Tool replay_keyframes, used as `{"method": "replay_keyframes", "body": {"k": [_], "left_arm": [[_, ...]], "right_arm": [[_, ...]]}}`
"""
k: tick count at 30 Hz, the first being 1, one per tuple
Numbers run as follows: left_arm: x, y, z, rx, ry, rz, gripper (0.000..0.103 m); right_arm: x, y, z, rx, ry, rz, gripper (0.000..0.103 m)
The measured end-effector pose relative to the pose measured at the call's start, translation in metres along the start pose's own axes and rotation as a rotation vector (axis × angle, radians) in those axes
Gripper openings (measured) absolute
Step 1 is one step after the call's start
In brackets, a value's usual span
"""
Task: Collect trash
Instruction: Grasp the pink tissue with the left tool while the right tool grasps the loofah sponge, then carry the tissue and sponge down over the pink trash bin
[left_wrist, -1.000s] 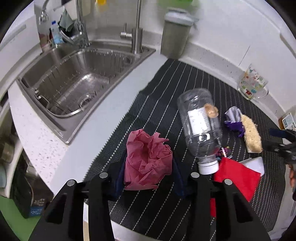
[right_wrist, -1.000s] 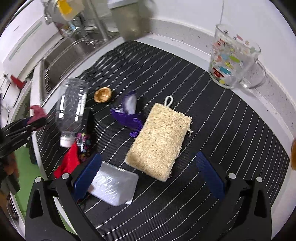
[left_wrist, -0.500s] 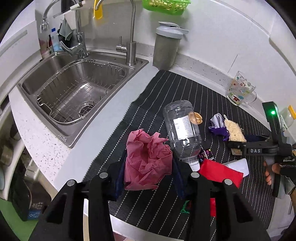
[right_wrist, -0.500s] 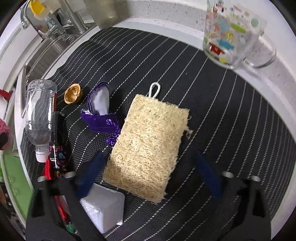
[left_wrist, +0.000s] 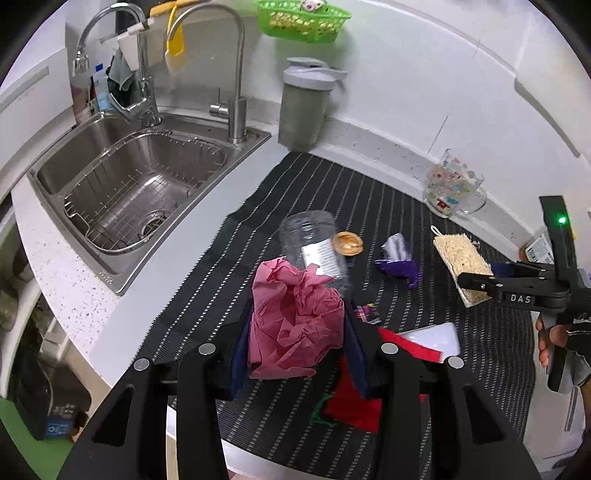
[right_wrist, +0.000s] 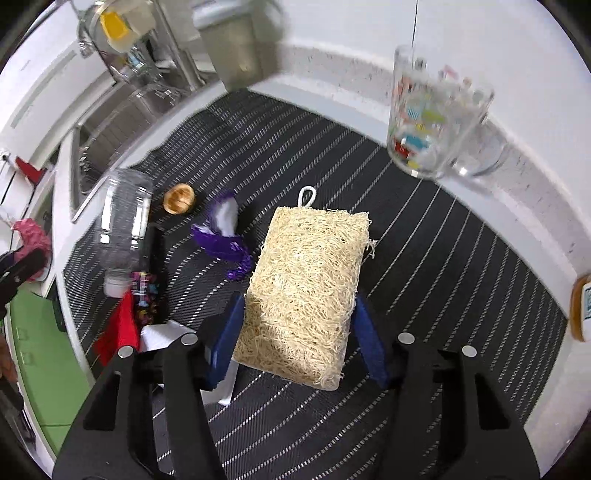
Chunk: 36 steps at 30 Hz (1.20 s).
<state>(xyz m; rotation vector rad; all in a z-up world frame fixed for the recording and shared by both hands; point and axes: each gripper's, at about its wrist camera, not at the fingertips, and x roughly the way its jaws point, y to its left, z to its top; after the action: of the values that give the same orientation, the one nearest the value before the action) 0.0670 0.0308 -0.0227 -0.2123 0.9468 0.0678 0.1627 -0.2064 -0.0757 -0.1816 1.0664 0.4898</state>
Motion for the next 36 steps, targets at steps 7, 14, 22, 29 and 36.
{"method": "replay_keyframes", "body": {"k": [7,14,22,29,36], "left_arm": [[-0.035,-0.018,-0.015,-0.048,-0.047,0.022,0.043],[-0.081,-0.011,-0.059,-0.168,-0.081,0.130,0.043],[-0.143,0.027,-0.139,-0.353,-0.085,0.287,0.043],[-0.189,0.078,-0.222,-0.505,-0.085,0.382,0.043],[-0.184,0.139,-0.287,-0.566,-0.045,0.374,0.043]], "right_arm": [[-0.053,0.034,-0.005,-0.162,-0.078,0.087,0.058],[-0.076,0.112,-0.020,-0.417,-0.099,0.257,0.058],[-0.079,0.227,-0.062,-0.655,-0.055,0.446,0.058],[-0.062,0.323,-0.115,-0.801,0.025,0.530,0.058],[-0.019,0.390,-0.164,-0.857,0.095,0.499,0.058]]}}
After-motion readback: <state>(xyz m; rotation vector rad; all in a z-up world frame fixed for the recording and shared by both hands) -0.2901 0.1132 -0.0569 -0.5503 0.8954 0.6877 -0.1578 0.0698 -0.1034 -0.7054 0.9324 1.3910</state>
